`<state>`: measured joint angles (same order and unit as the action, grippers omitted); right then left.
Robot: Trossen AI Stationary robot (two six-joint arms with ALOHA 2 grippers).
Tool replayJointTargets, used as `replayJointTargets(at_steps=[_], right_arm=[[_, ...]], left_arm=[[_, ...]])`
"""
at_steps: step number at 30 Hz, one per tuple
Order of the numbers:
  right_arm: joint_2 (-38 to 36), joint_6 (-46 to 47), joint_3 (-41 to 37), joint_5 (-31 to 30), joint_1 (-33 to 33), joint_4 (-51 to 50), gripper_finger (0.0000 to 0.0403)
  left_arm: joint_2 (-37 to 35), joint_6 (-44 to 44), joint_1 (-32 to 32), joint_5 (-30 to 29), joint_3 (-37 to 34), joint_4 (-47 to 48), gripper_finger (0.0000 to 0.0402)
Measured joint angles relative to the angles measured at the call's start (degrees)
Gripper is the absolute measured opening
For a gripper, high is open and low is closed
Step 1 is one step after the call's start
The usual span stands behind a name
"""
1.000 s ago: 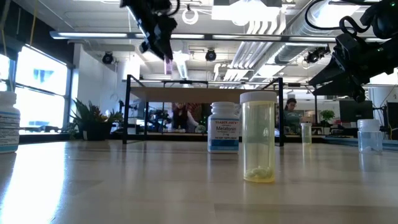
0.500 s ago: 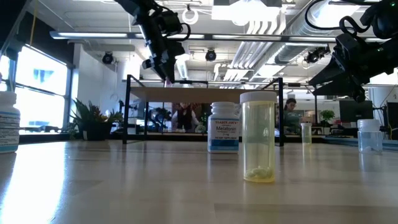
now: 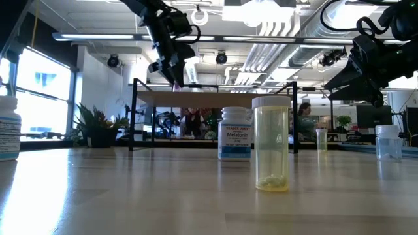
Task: Pick and place medicine bottles onto shelf by color
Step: Put the pink pill bottle on the shelf
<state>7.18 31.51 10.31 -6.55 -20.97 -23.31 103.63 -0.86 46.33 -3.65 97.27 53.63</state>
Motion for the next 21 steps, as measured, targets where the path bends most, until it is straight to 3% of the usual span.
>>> replayJointTargets(at_steps=[15,21], right_arm=[[-0.01,0.00,0.02,-0.07,0.02,0.00,0.0176],[0.00,0.00,0.00,-0.07,0.02,0.00,0.0176]], left_arm=[[0.04,0.58,0.00,1.50,0.00,0.02,0.0115],[0.45,0.48,0.00,1.70,-0.22,0.86,0.0150]])
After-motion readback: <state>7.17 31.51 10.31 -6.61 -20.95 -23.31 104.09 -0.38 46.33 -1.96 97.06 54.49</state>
